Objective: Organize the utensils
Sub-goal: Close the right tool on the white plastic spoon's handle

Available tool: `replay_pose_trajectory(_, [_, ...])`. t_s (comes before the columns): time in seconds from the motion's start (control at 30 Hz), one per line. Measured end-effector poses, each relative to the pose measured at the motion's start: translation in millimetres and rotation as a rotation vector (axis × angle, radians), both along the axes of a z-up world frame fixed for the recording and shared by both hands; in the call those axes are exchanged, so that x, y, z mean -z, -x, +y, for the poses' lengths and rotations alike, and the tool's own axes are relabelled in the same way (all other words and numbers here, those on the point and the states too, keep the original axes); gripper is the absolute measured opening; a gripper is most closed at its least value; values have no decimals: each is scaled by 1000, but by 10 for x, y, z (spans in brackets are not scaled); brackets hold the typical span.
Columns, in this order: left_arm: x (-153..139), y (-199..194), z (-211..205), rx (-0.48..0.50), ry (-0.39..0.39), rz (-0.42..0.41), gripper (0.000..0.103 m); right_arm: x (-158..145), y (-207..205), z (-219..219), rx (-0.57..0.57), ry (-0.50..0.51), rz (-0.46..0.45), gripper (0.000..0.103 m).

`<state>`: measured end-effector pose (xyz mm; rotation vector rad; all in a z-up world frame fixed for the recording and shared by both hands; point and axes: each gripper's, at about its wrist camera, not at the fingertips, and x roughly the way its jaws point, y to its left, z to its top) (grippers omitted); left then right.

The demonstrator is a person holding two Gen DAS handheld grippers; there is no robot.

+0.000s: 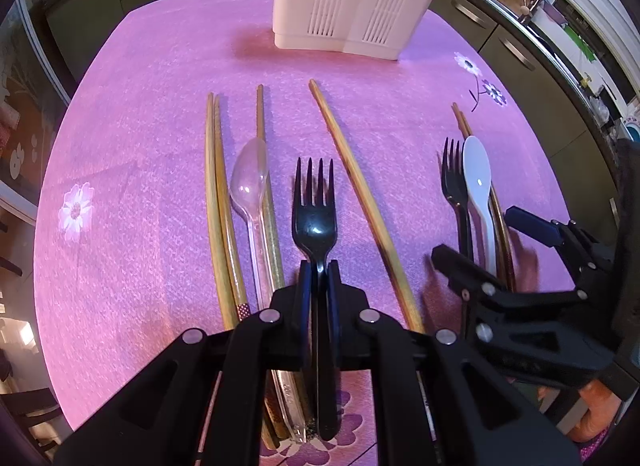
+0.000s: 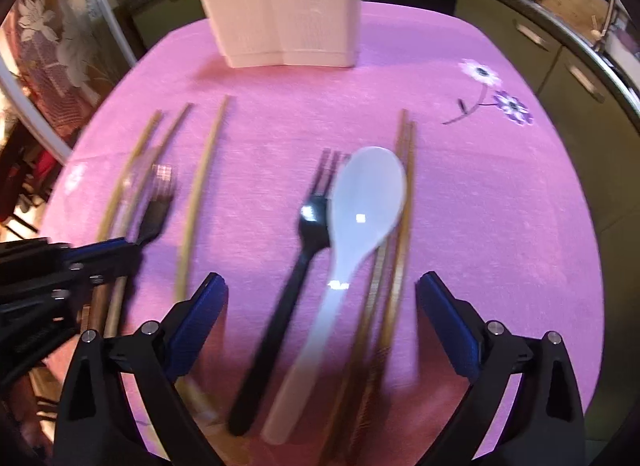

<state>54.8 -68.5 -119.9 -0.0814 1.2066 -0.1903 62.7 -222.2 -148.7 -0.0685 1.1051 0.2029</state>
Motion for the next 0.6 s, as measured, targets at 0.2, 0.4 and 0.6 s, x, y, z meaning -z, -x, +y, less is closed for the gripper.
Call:
replay_pose_trajectory(0.2, [5,-13,-22,5,-7,-5,9,-96,49,74,-28,-17,-66,94])
replay_pose_trajectory(0.4, [12,-25,-20,9,-3,-6,9,-69,29,115,-50,-51,-33,90])
replay_pose_trajectory(0.6, [20,-25,-22,14,-3,-9,9,-4,11,127,-35,19,-43,75])
